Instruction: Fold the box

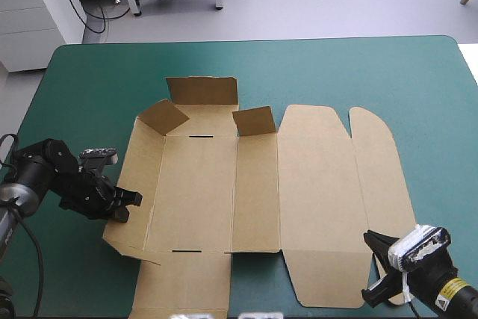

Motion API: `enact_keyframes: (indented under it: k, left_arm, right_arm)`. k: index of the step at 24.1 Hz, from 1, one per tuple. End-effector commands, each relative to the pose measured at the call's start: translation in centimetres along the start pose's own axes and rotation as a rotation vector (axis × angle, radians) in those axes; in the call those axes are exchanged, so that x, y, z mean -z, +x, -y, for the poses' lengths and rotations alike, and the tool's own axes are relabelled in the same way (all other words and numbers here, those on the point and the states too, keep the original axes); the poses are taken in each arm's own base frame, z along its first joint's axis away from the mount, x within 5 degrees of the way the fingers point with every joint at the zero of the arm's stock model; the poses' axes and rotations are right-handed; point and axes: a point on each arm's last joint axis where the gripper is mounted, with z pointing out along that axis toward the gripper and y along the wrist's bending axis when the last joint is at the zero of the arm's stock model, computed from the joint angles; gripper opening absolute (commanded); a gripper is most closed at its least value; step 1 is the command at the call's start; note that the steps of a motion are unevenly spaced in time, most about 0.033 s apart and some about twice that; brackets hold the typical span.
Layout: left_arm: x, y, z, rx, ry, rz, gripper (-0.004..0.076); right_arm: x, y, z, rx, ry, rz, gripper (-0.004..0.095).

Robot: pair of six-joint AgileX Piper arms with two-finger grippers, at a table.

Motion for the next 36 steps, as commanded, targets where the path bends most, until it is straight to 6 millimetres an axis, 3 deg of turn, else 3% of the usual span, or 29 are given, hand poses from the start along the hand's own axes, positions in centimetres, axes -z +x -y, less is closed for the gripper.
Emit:
enact_keyframes:
  k: [1,5,8,13,14,16,20,27,32,36]
  left_arm:
    - [0.8,-0.5,0.3,-0.022,-0.009,0.067,0.0256]
    - [1.0,-1.1,0.7,-0.015,0.038,0.125,0.0597]
    - [2.1,-1.6,0.6,-0.05,-0.007,0.14,0.0719]
    - [6.2,-3.1,1.2,-0.099,-0.057,0.216,0.0706]
    - [8.5,-3.7,1.8,-0.106,-0.072,0.266,0.0706]
    - [11.3,-3.9,2.5,-0.077,-0.079,0.333,0.0706]
    - [13.8,-2.6,3.4,-0.084,-0.104,0.427,0.0705]
    - [15.0,-1.1,2.9,-0.031,-0.189,0.465,0.0705]
    - [15.3,-0.5,-0.7,0.149,-0.168,0.498,0.0705]
    - [12.9,0.5,-4.1,0.245,-0.111,0.495,0.0705]
  right_arm:
    - [0.3,-1.3,0.1,0.004,0.011,0.084,-0.0003]
    - [0.3,-1.3,0.1,0.004,0.011,0.084,-0.0002]
    - [0.3,-1.3,0.1,0.004,0.011,0.084,-0.0002]
    - [0.3,-1.3,0.1,0.004,0.011,0.084,-0.0002]
    - [0.3,-1.3,0.1,0.004,0.011,0.084,-0.0002]
    - [0.3,-1.3,0.1,0.004,0.011,0.084,-0.0002]
    - [0.3,-1.3,0.1,0.004,0.011,0.084,-0.0002]
    - [0.3,-1.3,0.1,0.007,0.011,0.084,-0.0002]
    - [0.3,-1.3,0.1,0.007,0.011,0.084,-0.0002]
    - [0.3,-1.3,0.1,0.007,0.011,0.084,-0.0002]
